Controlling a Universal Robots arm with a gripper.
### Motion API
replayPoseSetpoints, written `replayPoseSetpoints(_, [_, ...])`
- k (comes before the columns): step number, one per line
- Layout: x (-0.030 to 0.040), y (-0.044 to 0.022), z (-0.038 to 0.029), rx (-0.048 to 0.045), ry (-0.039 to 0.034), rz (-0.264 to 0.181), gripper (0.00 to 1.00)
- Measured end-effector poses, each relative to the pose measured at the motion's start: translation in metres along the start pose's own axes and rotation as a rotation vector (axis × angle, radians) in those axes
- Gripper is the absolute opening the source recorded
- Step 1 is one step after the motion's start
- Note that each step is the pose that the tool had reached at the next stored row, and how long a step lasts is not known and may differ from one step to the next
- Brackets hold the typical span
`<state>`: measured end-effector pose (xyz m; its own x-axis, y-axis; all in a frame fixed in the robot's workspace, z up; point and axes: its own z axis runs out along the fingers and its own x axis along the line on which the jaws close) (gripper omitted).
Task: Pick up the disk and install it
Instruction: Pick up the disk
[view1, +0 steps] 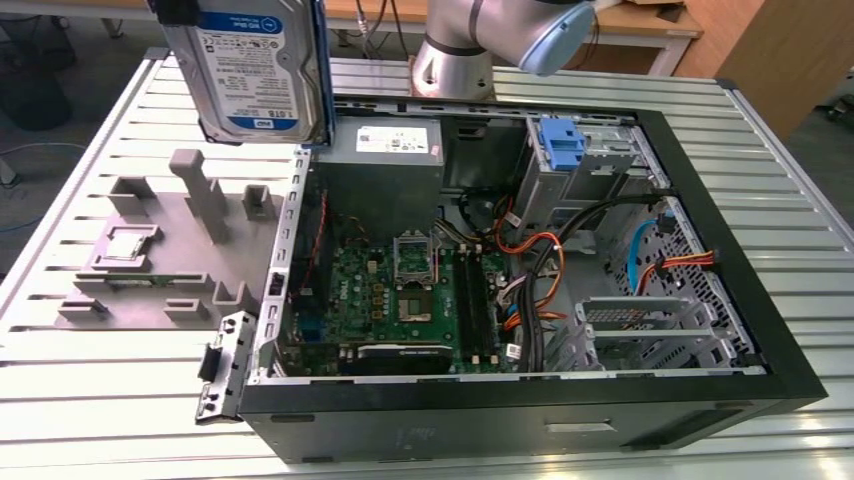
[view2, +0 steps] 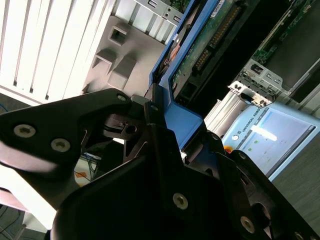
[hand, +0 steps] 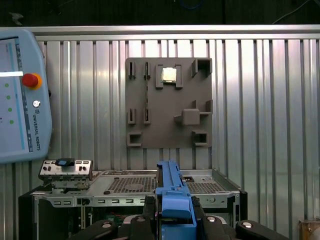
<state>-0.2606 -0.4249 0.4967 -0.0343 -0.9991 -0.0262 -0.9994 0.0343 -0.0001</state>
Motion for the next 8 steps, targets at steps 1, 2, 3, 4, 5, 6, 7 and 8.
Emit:
replayPoseSetpoints(1, [0.0, -0.0002, 0.0, 0.0, 0.0, 0.0, 0.36])
replayPoseSetpoints(2, [0.0, -0.0004, 0.0, 0.0, 0.0, 0.0, 0.36])
replayPoseSetpoints(3, [0.0, -0.0005, 0.0, 0.0, 0.0, 0.0, 0.36])
replayPoseSetpoints(4, [0.0, -0.0007, 0.0, -0.0001, 0.0001, 0.0, 0.36])
replayPoseSetpoints(5, [0.0, -0.0009, 0.0, -0.0001, 0.0001, 0.0, 0.36])
replayPoseSetpoints(6, [0.0, -0.0011, 0.0, -0.0001, 0.0001, 0.0, 0.36])
replayPoseSetpoints(7, [0.0, -0.0019, 0.0, 0.0, 0.0, 0.0, 0.36])
replayPoseSetpoints(8, [-0.0001, -0.0027, 0.0001, 0.0, 0.0, 0.0, 0.36])
